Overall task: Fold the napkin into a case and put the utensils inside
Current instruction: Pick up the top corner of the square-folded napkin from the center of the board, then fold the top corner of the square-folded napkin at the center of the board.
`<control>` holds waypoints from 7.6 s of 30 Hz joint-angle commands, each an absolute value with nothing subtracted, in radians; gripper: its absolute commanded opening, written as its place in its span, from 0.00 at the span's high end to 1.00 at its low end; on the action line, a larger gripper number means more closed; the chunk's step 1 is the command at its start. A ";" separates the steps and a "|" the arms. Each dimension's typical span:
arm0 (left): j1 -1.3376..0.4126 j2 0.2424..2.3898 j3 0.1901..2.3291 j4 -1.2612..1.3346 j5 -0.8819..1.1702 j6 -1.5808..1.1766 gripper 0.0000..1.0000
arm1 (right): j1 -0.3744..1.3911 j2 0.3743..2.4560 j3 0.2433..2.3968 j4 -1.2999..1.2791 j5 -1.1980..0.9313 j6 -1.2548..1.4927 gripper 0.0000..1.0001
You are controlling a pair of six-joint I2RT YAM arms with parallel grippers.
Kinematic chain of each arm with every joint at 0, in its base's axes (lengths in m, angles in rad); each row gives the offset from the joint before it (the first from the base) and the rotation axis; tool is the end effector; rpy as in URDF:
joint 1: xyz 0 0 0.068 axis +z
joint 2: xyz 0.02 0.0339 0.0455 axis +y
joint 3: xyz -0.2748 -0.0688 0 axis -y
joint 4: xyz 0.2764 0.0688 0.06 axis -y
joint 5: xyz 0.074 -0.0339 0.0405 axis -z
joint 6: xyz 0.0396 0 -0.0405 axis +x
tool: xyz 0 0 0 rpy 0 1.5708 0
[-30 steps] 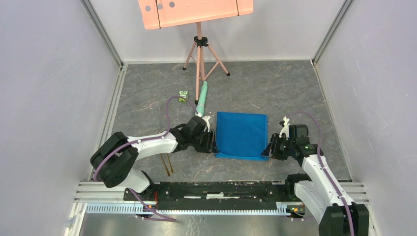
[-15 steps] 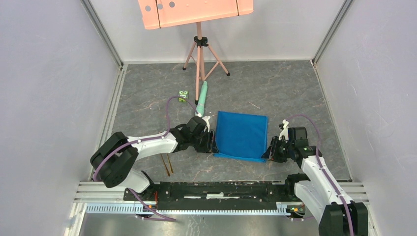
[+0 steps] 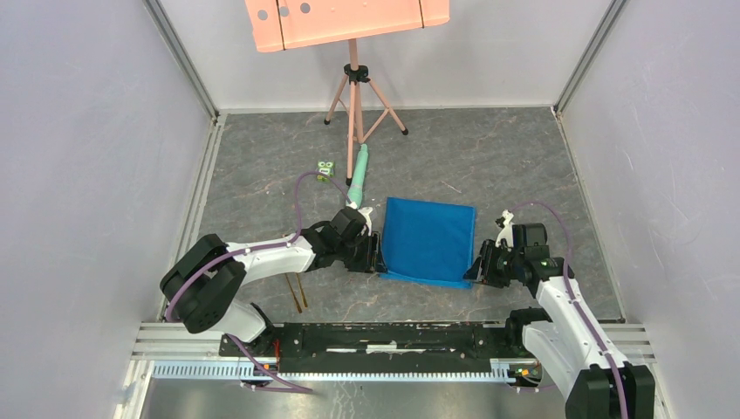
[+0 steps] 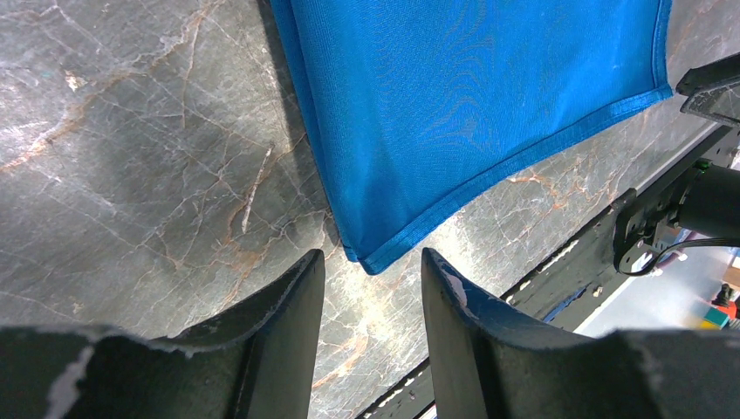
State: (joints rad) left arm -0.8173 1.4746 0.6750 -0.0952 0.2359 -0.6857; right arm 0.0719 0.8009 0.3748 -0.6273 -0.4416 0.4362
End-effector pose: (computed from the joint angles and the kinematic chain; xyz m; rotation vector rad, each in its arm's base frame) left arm 0.1983 -0.2249 0.1429 0.2865 2.6564 -0.8718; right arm 0.1579 0.0283 0.1558 0.3256 2.6380 0.7529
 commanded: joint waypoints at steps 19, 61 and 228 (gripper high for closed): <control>-0.812 1.438 0.682 -0.094 0.211 -0.680 0.48 | 0.077 0.803 0.318 -0.558 -0.493 0.459 0.60; -0.918 1.560 0.621 0.047 0.223 -0.749 0.65 | 0.076 0.868 0.491 -0.711 -0.358 0.288 0.94; -0.928 1.518 0.541 0.027 0.158 -0.765 0.82 | 0.500 1.804 0.995 0.199 -0.405 0.626 0.99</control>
